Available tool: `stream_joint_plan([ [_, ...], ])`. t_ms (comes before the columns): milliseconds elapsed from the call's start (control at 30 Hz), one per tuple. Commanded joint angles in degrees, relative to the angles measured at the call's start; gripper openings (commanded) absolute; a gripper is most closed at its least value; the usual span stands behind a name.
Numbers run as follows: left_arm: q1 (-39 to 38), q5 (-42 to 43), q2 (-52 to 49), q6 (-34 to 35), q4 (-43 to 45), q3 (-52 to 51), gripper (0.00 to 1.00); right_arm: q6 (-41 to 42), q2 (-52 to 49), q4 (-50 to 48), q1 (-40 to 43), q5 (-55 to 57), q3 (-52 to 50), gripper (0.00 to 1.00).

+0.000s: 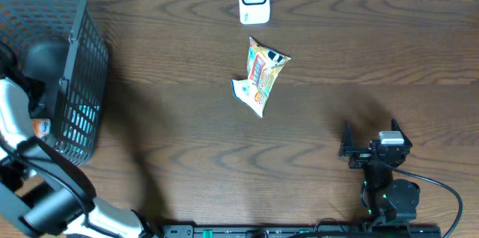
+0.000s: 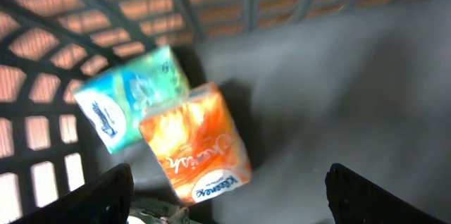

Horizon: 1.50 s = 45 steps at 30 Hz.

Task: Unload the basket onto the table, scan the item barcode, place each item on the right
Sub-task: 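Reach the left gripper back into the basket and grasp an orange packet, then carry the orange packet out and release it beside the yellow bag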

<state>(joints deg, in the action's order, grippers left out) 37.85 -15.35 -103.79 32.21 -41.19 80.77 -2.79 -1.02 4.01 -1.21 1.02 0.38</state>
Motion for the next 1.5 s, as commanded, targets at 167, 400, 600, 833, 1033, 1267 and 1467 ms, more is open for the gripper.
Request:
stream_joint_plan([
  [167, 1.81, -0.76, -9.05, 6.88, -1.66, -0.42, 0.86, -0.48, 0.26, 0.15, -0.5, -0.11, -0.07, 0.99],
  [400, 1.84, -0.33, -13.2, 6.88, 1.03, -0.42, 0.86, -0.48, 0.26, 0.15, -0.5, -0.11, -0.09, 0.99],
  [600, 1.84, -0.31, -14.1, 5.57, 4.15, -0.39, 0.35, -0.48, 0.26, 0.15, -0.5, -0.11, -0.07, 0.99],
  [833, 1.73, 6.14, -9.94, 5.62, 4.02, -0.39, 0.08, -0.48, 0.26, 0.15, -0.5, -0.11, -0.07, 0.99],
  [1033, 1.7, 11.54, 4.66, 7.56, 7.65, -0.24, 0.08, -0.48, 0.26, 0.15, -0.5, -0.11, -0.09, 0.99],
  [1267, -2.91, 31.61, 28.02, 11.61, 16.81, -0.24, 0.08, -0.48, 0.26, 0.15, -0.5, -0.11, -0.09, 0.99],
  [1467, -26.62, 34.16, 33.92, 0.13, 21.84, -0.26, 0.08, -0.48, 0.26, 0.15, -0.5, -0.11, -0.09, 0.99],
])
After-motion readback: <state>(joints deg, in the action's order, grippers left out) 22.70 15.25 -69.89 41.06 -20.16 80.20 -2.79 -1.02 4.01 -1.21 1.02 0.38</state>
